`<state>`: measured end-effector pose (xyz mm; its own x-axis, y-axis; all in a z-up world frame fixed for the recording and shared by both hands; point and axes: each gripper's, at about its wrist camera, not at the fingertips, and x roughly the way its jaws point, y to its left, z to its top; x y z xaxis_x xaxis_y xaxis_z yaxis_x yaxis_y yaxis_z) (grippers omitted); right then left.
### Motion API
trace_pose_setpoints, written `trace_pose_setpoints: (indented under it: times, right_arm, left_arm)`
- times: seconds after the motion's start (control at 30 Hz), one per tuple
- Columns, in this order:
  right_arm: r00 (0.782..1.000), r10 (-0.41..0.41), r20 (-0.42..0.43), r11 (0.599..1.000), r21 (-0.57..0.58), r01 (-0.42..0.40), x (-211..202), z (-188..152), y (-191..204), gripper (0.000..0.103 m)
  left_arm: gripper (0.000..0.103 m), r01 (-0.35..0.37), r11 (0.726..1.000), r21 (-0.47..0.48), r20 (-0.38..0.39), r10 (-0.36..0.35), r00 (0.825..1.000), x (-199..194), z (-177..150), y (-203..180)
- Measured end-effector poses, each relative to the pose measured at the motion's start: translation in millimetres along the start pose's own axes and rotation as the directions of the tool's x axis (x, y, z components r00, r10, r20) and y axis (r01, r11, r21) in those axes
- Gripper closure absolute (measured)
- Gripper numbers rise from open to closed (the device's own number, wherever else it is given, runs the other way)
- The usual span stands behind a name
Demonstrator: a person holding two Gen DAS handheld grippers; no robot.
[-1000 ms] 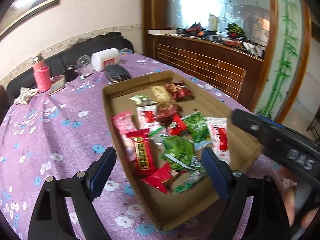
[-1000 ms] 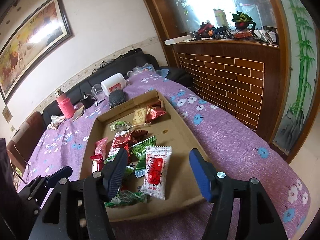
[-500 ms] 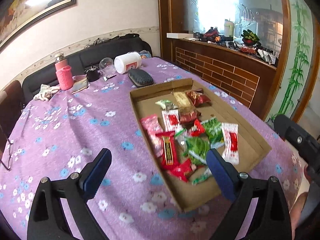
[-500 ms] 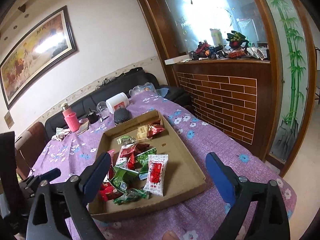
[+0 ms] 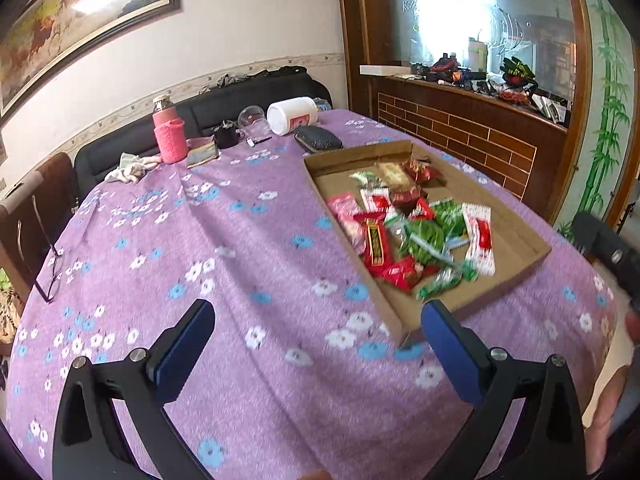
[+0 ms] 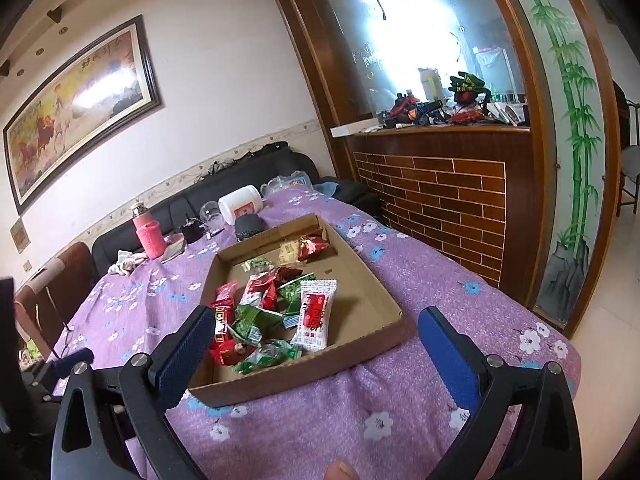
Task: Organize snacks
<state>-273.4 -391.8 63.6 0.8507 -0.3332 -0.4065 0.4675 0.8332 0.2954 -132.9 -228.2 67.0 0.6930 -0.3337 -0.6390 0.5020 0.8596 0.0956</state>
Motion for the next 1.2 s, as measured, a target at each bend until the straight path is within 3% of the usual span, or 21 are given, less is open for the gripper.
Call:
trace_pose_setpoints:
  times: [0.13,0.27,0.57,1.2]
  right_arm:
    - [1.000,0.015,0.022,1.000,0.008,-0.016,-16.0,-3.5,0.2,0.001]
    - [0.999,0.030,0.025,0.999,0.023,-0.031,-28.5,-15.4,-0.3,0.001]
    - [1.000,0.009,0.003,1.000,0.015,-0.009,-26.5,-34.5,6.2,0.001]
    - [1.000,-0.017,-0.011,0.999,0.034,0.018,-23.7,-34.8,7.5,0.001]
  left_arm:
    - [0.000,0.032,0.999,-0.031,-0.006,-0.033,0.999,-6.8,-12.7,2.8]
    - [0.000,-0.096,0.995,0.018,0.032,0.095,0.995,-16.6,-25.9,-5.2]
    - [0.000,-0.174,0.979,0.102,0.089,0.165,0.982,-7.2,-26.5,-20.2]
    - [0.000,-0.147,0.988,0.053,0.038,0.145,0.989,0.0,-28.3,-6.3]
